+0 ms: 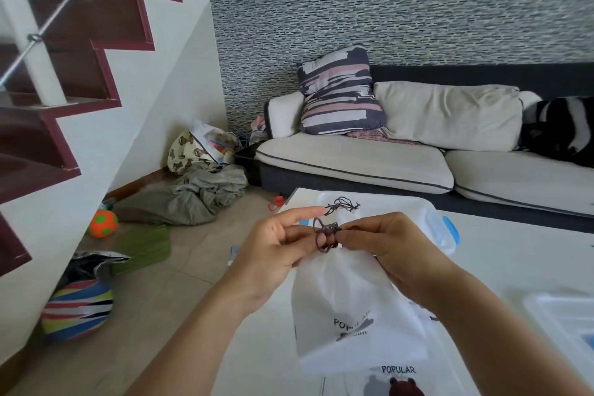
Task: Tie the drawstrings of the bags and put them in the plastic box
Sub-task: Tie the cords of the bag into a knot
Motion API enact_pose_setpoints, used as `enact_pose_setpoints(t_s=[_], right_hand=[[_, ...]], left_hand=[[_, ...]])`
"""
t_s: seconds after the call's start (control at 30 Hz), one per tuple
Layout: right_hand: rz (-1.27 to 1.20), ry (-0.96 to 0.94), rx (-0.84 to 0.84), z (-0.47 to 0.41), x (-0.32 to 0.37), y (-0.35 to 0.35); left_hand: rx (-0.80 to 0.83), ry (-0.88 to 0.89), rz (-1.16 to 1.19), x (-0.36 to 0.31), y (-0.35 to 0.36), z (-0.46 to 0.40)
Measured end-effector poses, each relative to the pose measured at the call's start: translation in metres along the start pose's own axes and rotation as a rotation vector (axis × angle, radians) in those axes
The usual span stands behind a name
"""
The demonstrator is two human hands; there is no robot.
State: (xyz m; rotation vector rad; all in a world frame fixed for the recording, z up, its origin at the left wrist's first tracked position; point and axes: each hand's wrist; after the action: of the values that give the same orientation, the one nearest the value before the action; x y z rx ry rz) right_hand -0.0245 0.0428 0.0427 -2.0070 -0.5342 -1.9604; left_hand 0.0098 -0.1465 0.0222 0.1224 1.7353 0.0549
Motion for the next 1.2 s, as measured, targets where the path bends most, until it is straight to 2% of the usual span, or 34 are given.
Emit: enact_pose_setpoints(t_s=[0.2, 0.37, 0.47, 0.57, 0.67, 0.77, 1.03, 1.2], right_hand=[[-0.190, 0.100, -0.011, -0.002, 0.000, 0.002], [-0.305, 0.172, 0.026, 0.000, 0.000, 0.003], [-0.280, 0.156, 0.015, 0.001, 0.000, 0.004], [-0.257, 0.156, -0.023, 0.001, 0.000, 0.004], [-0.264, 0.162, -0.017, 0.000, 0.000, 0.005], [-0.263, 0.176, -0.020, 0.001, 0.000, 0.006], [-0.251, 0.213, 0.030, 0.002, 0.001, 0.006], [-0.211, 0.219, 0.070, 0.002, -0.001, 0.009]], left_hand=[[-0.038, 0.069, 0.028, 0.005, 0.001, -0.003], [-0.138, 0.223, -0.237, 0.008, -0.002, -0.006], [-0.141, 0.302, -0.347, 0.009, -0.002, -0.004], [-0.099, 0.281, -0.316, 0.003, -0.002, 0.000], [0.011, 0.233, -0.254, -0.002, 0.001, 0.005], [0.018, 0.199, -0.259, -0.003, 0.008, 0.006], [-0.059, 0.206, -0.300, -0.002, 0.007, 0.002], [-0.257, 0.119, -0.201, -0.002, 0.006, 0.000]])
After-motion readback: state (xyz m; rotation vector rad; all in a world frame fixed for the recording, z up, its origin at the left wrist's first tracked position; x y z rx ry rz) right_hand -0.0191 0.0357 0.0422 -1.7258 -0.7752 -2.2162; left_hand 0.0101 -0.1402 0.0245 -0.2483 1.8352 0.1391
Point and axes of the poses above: each hand's wrist, its own z-axis away from the middle knuckle, its own y-axis out of the palm, x = y × z, and after that the axes turned 4 degrees about -z, right-handed
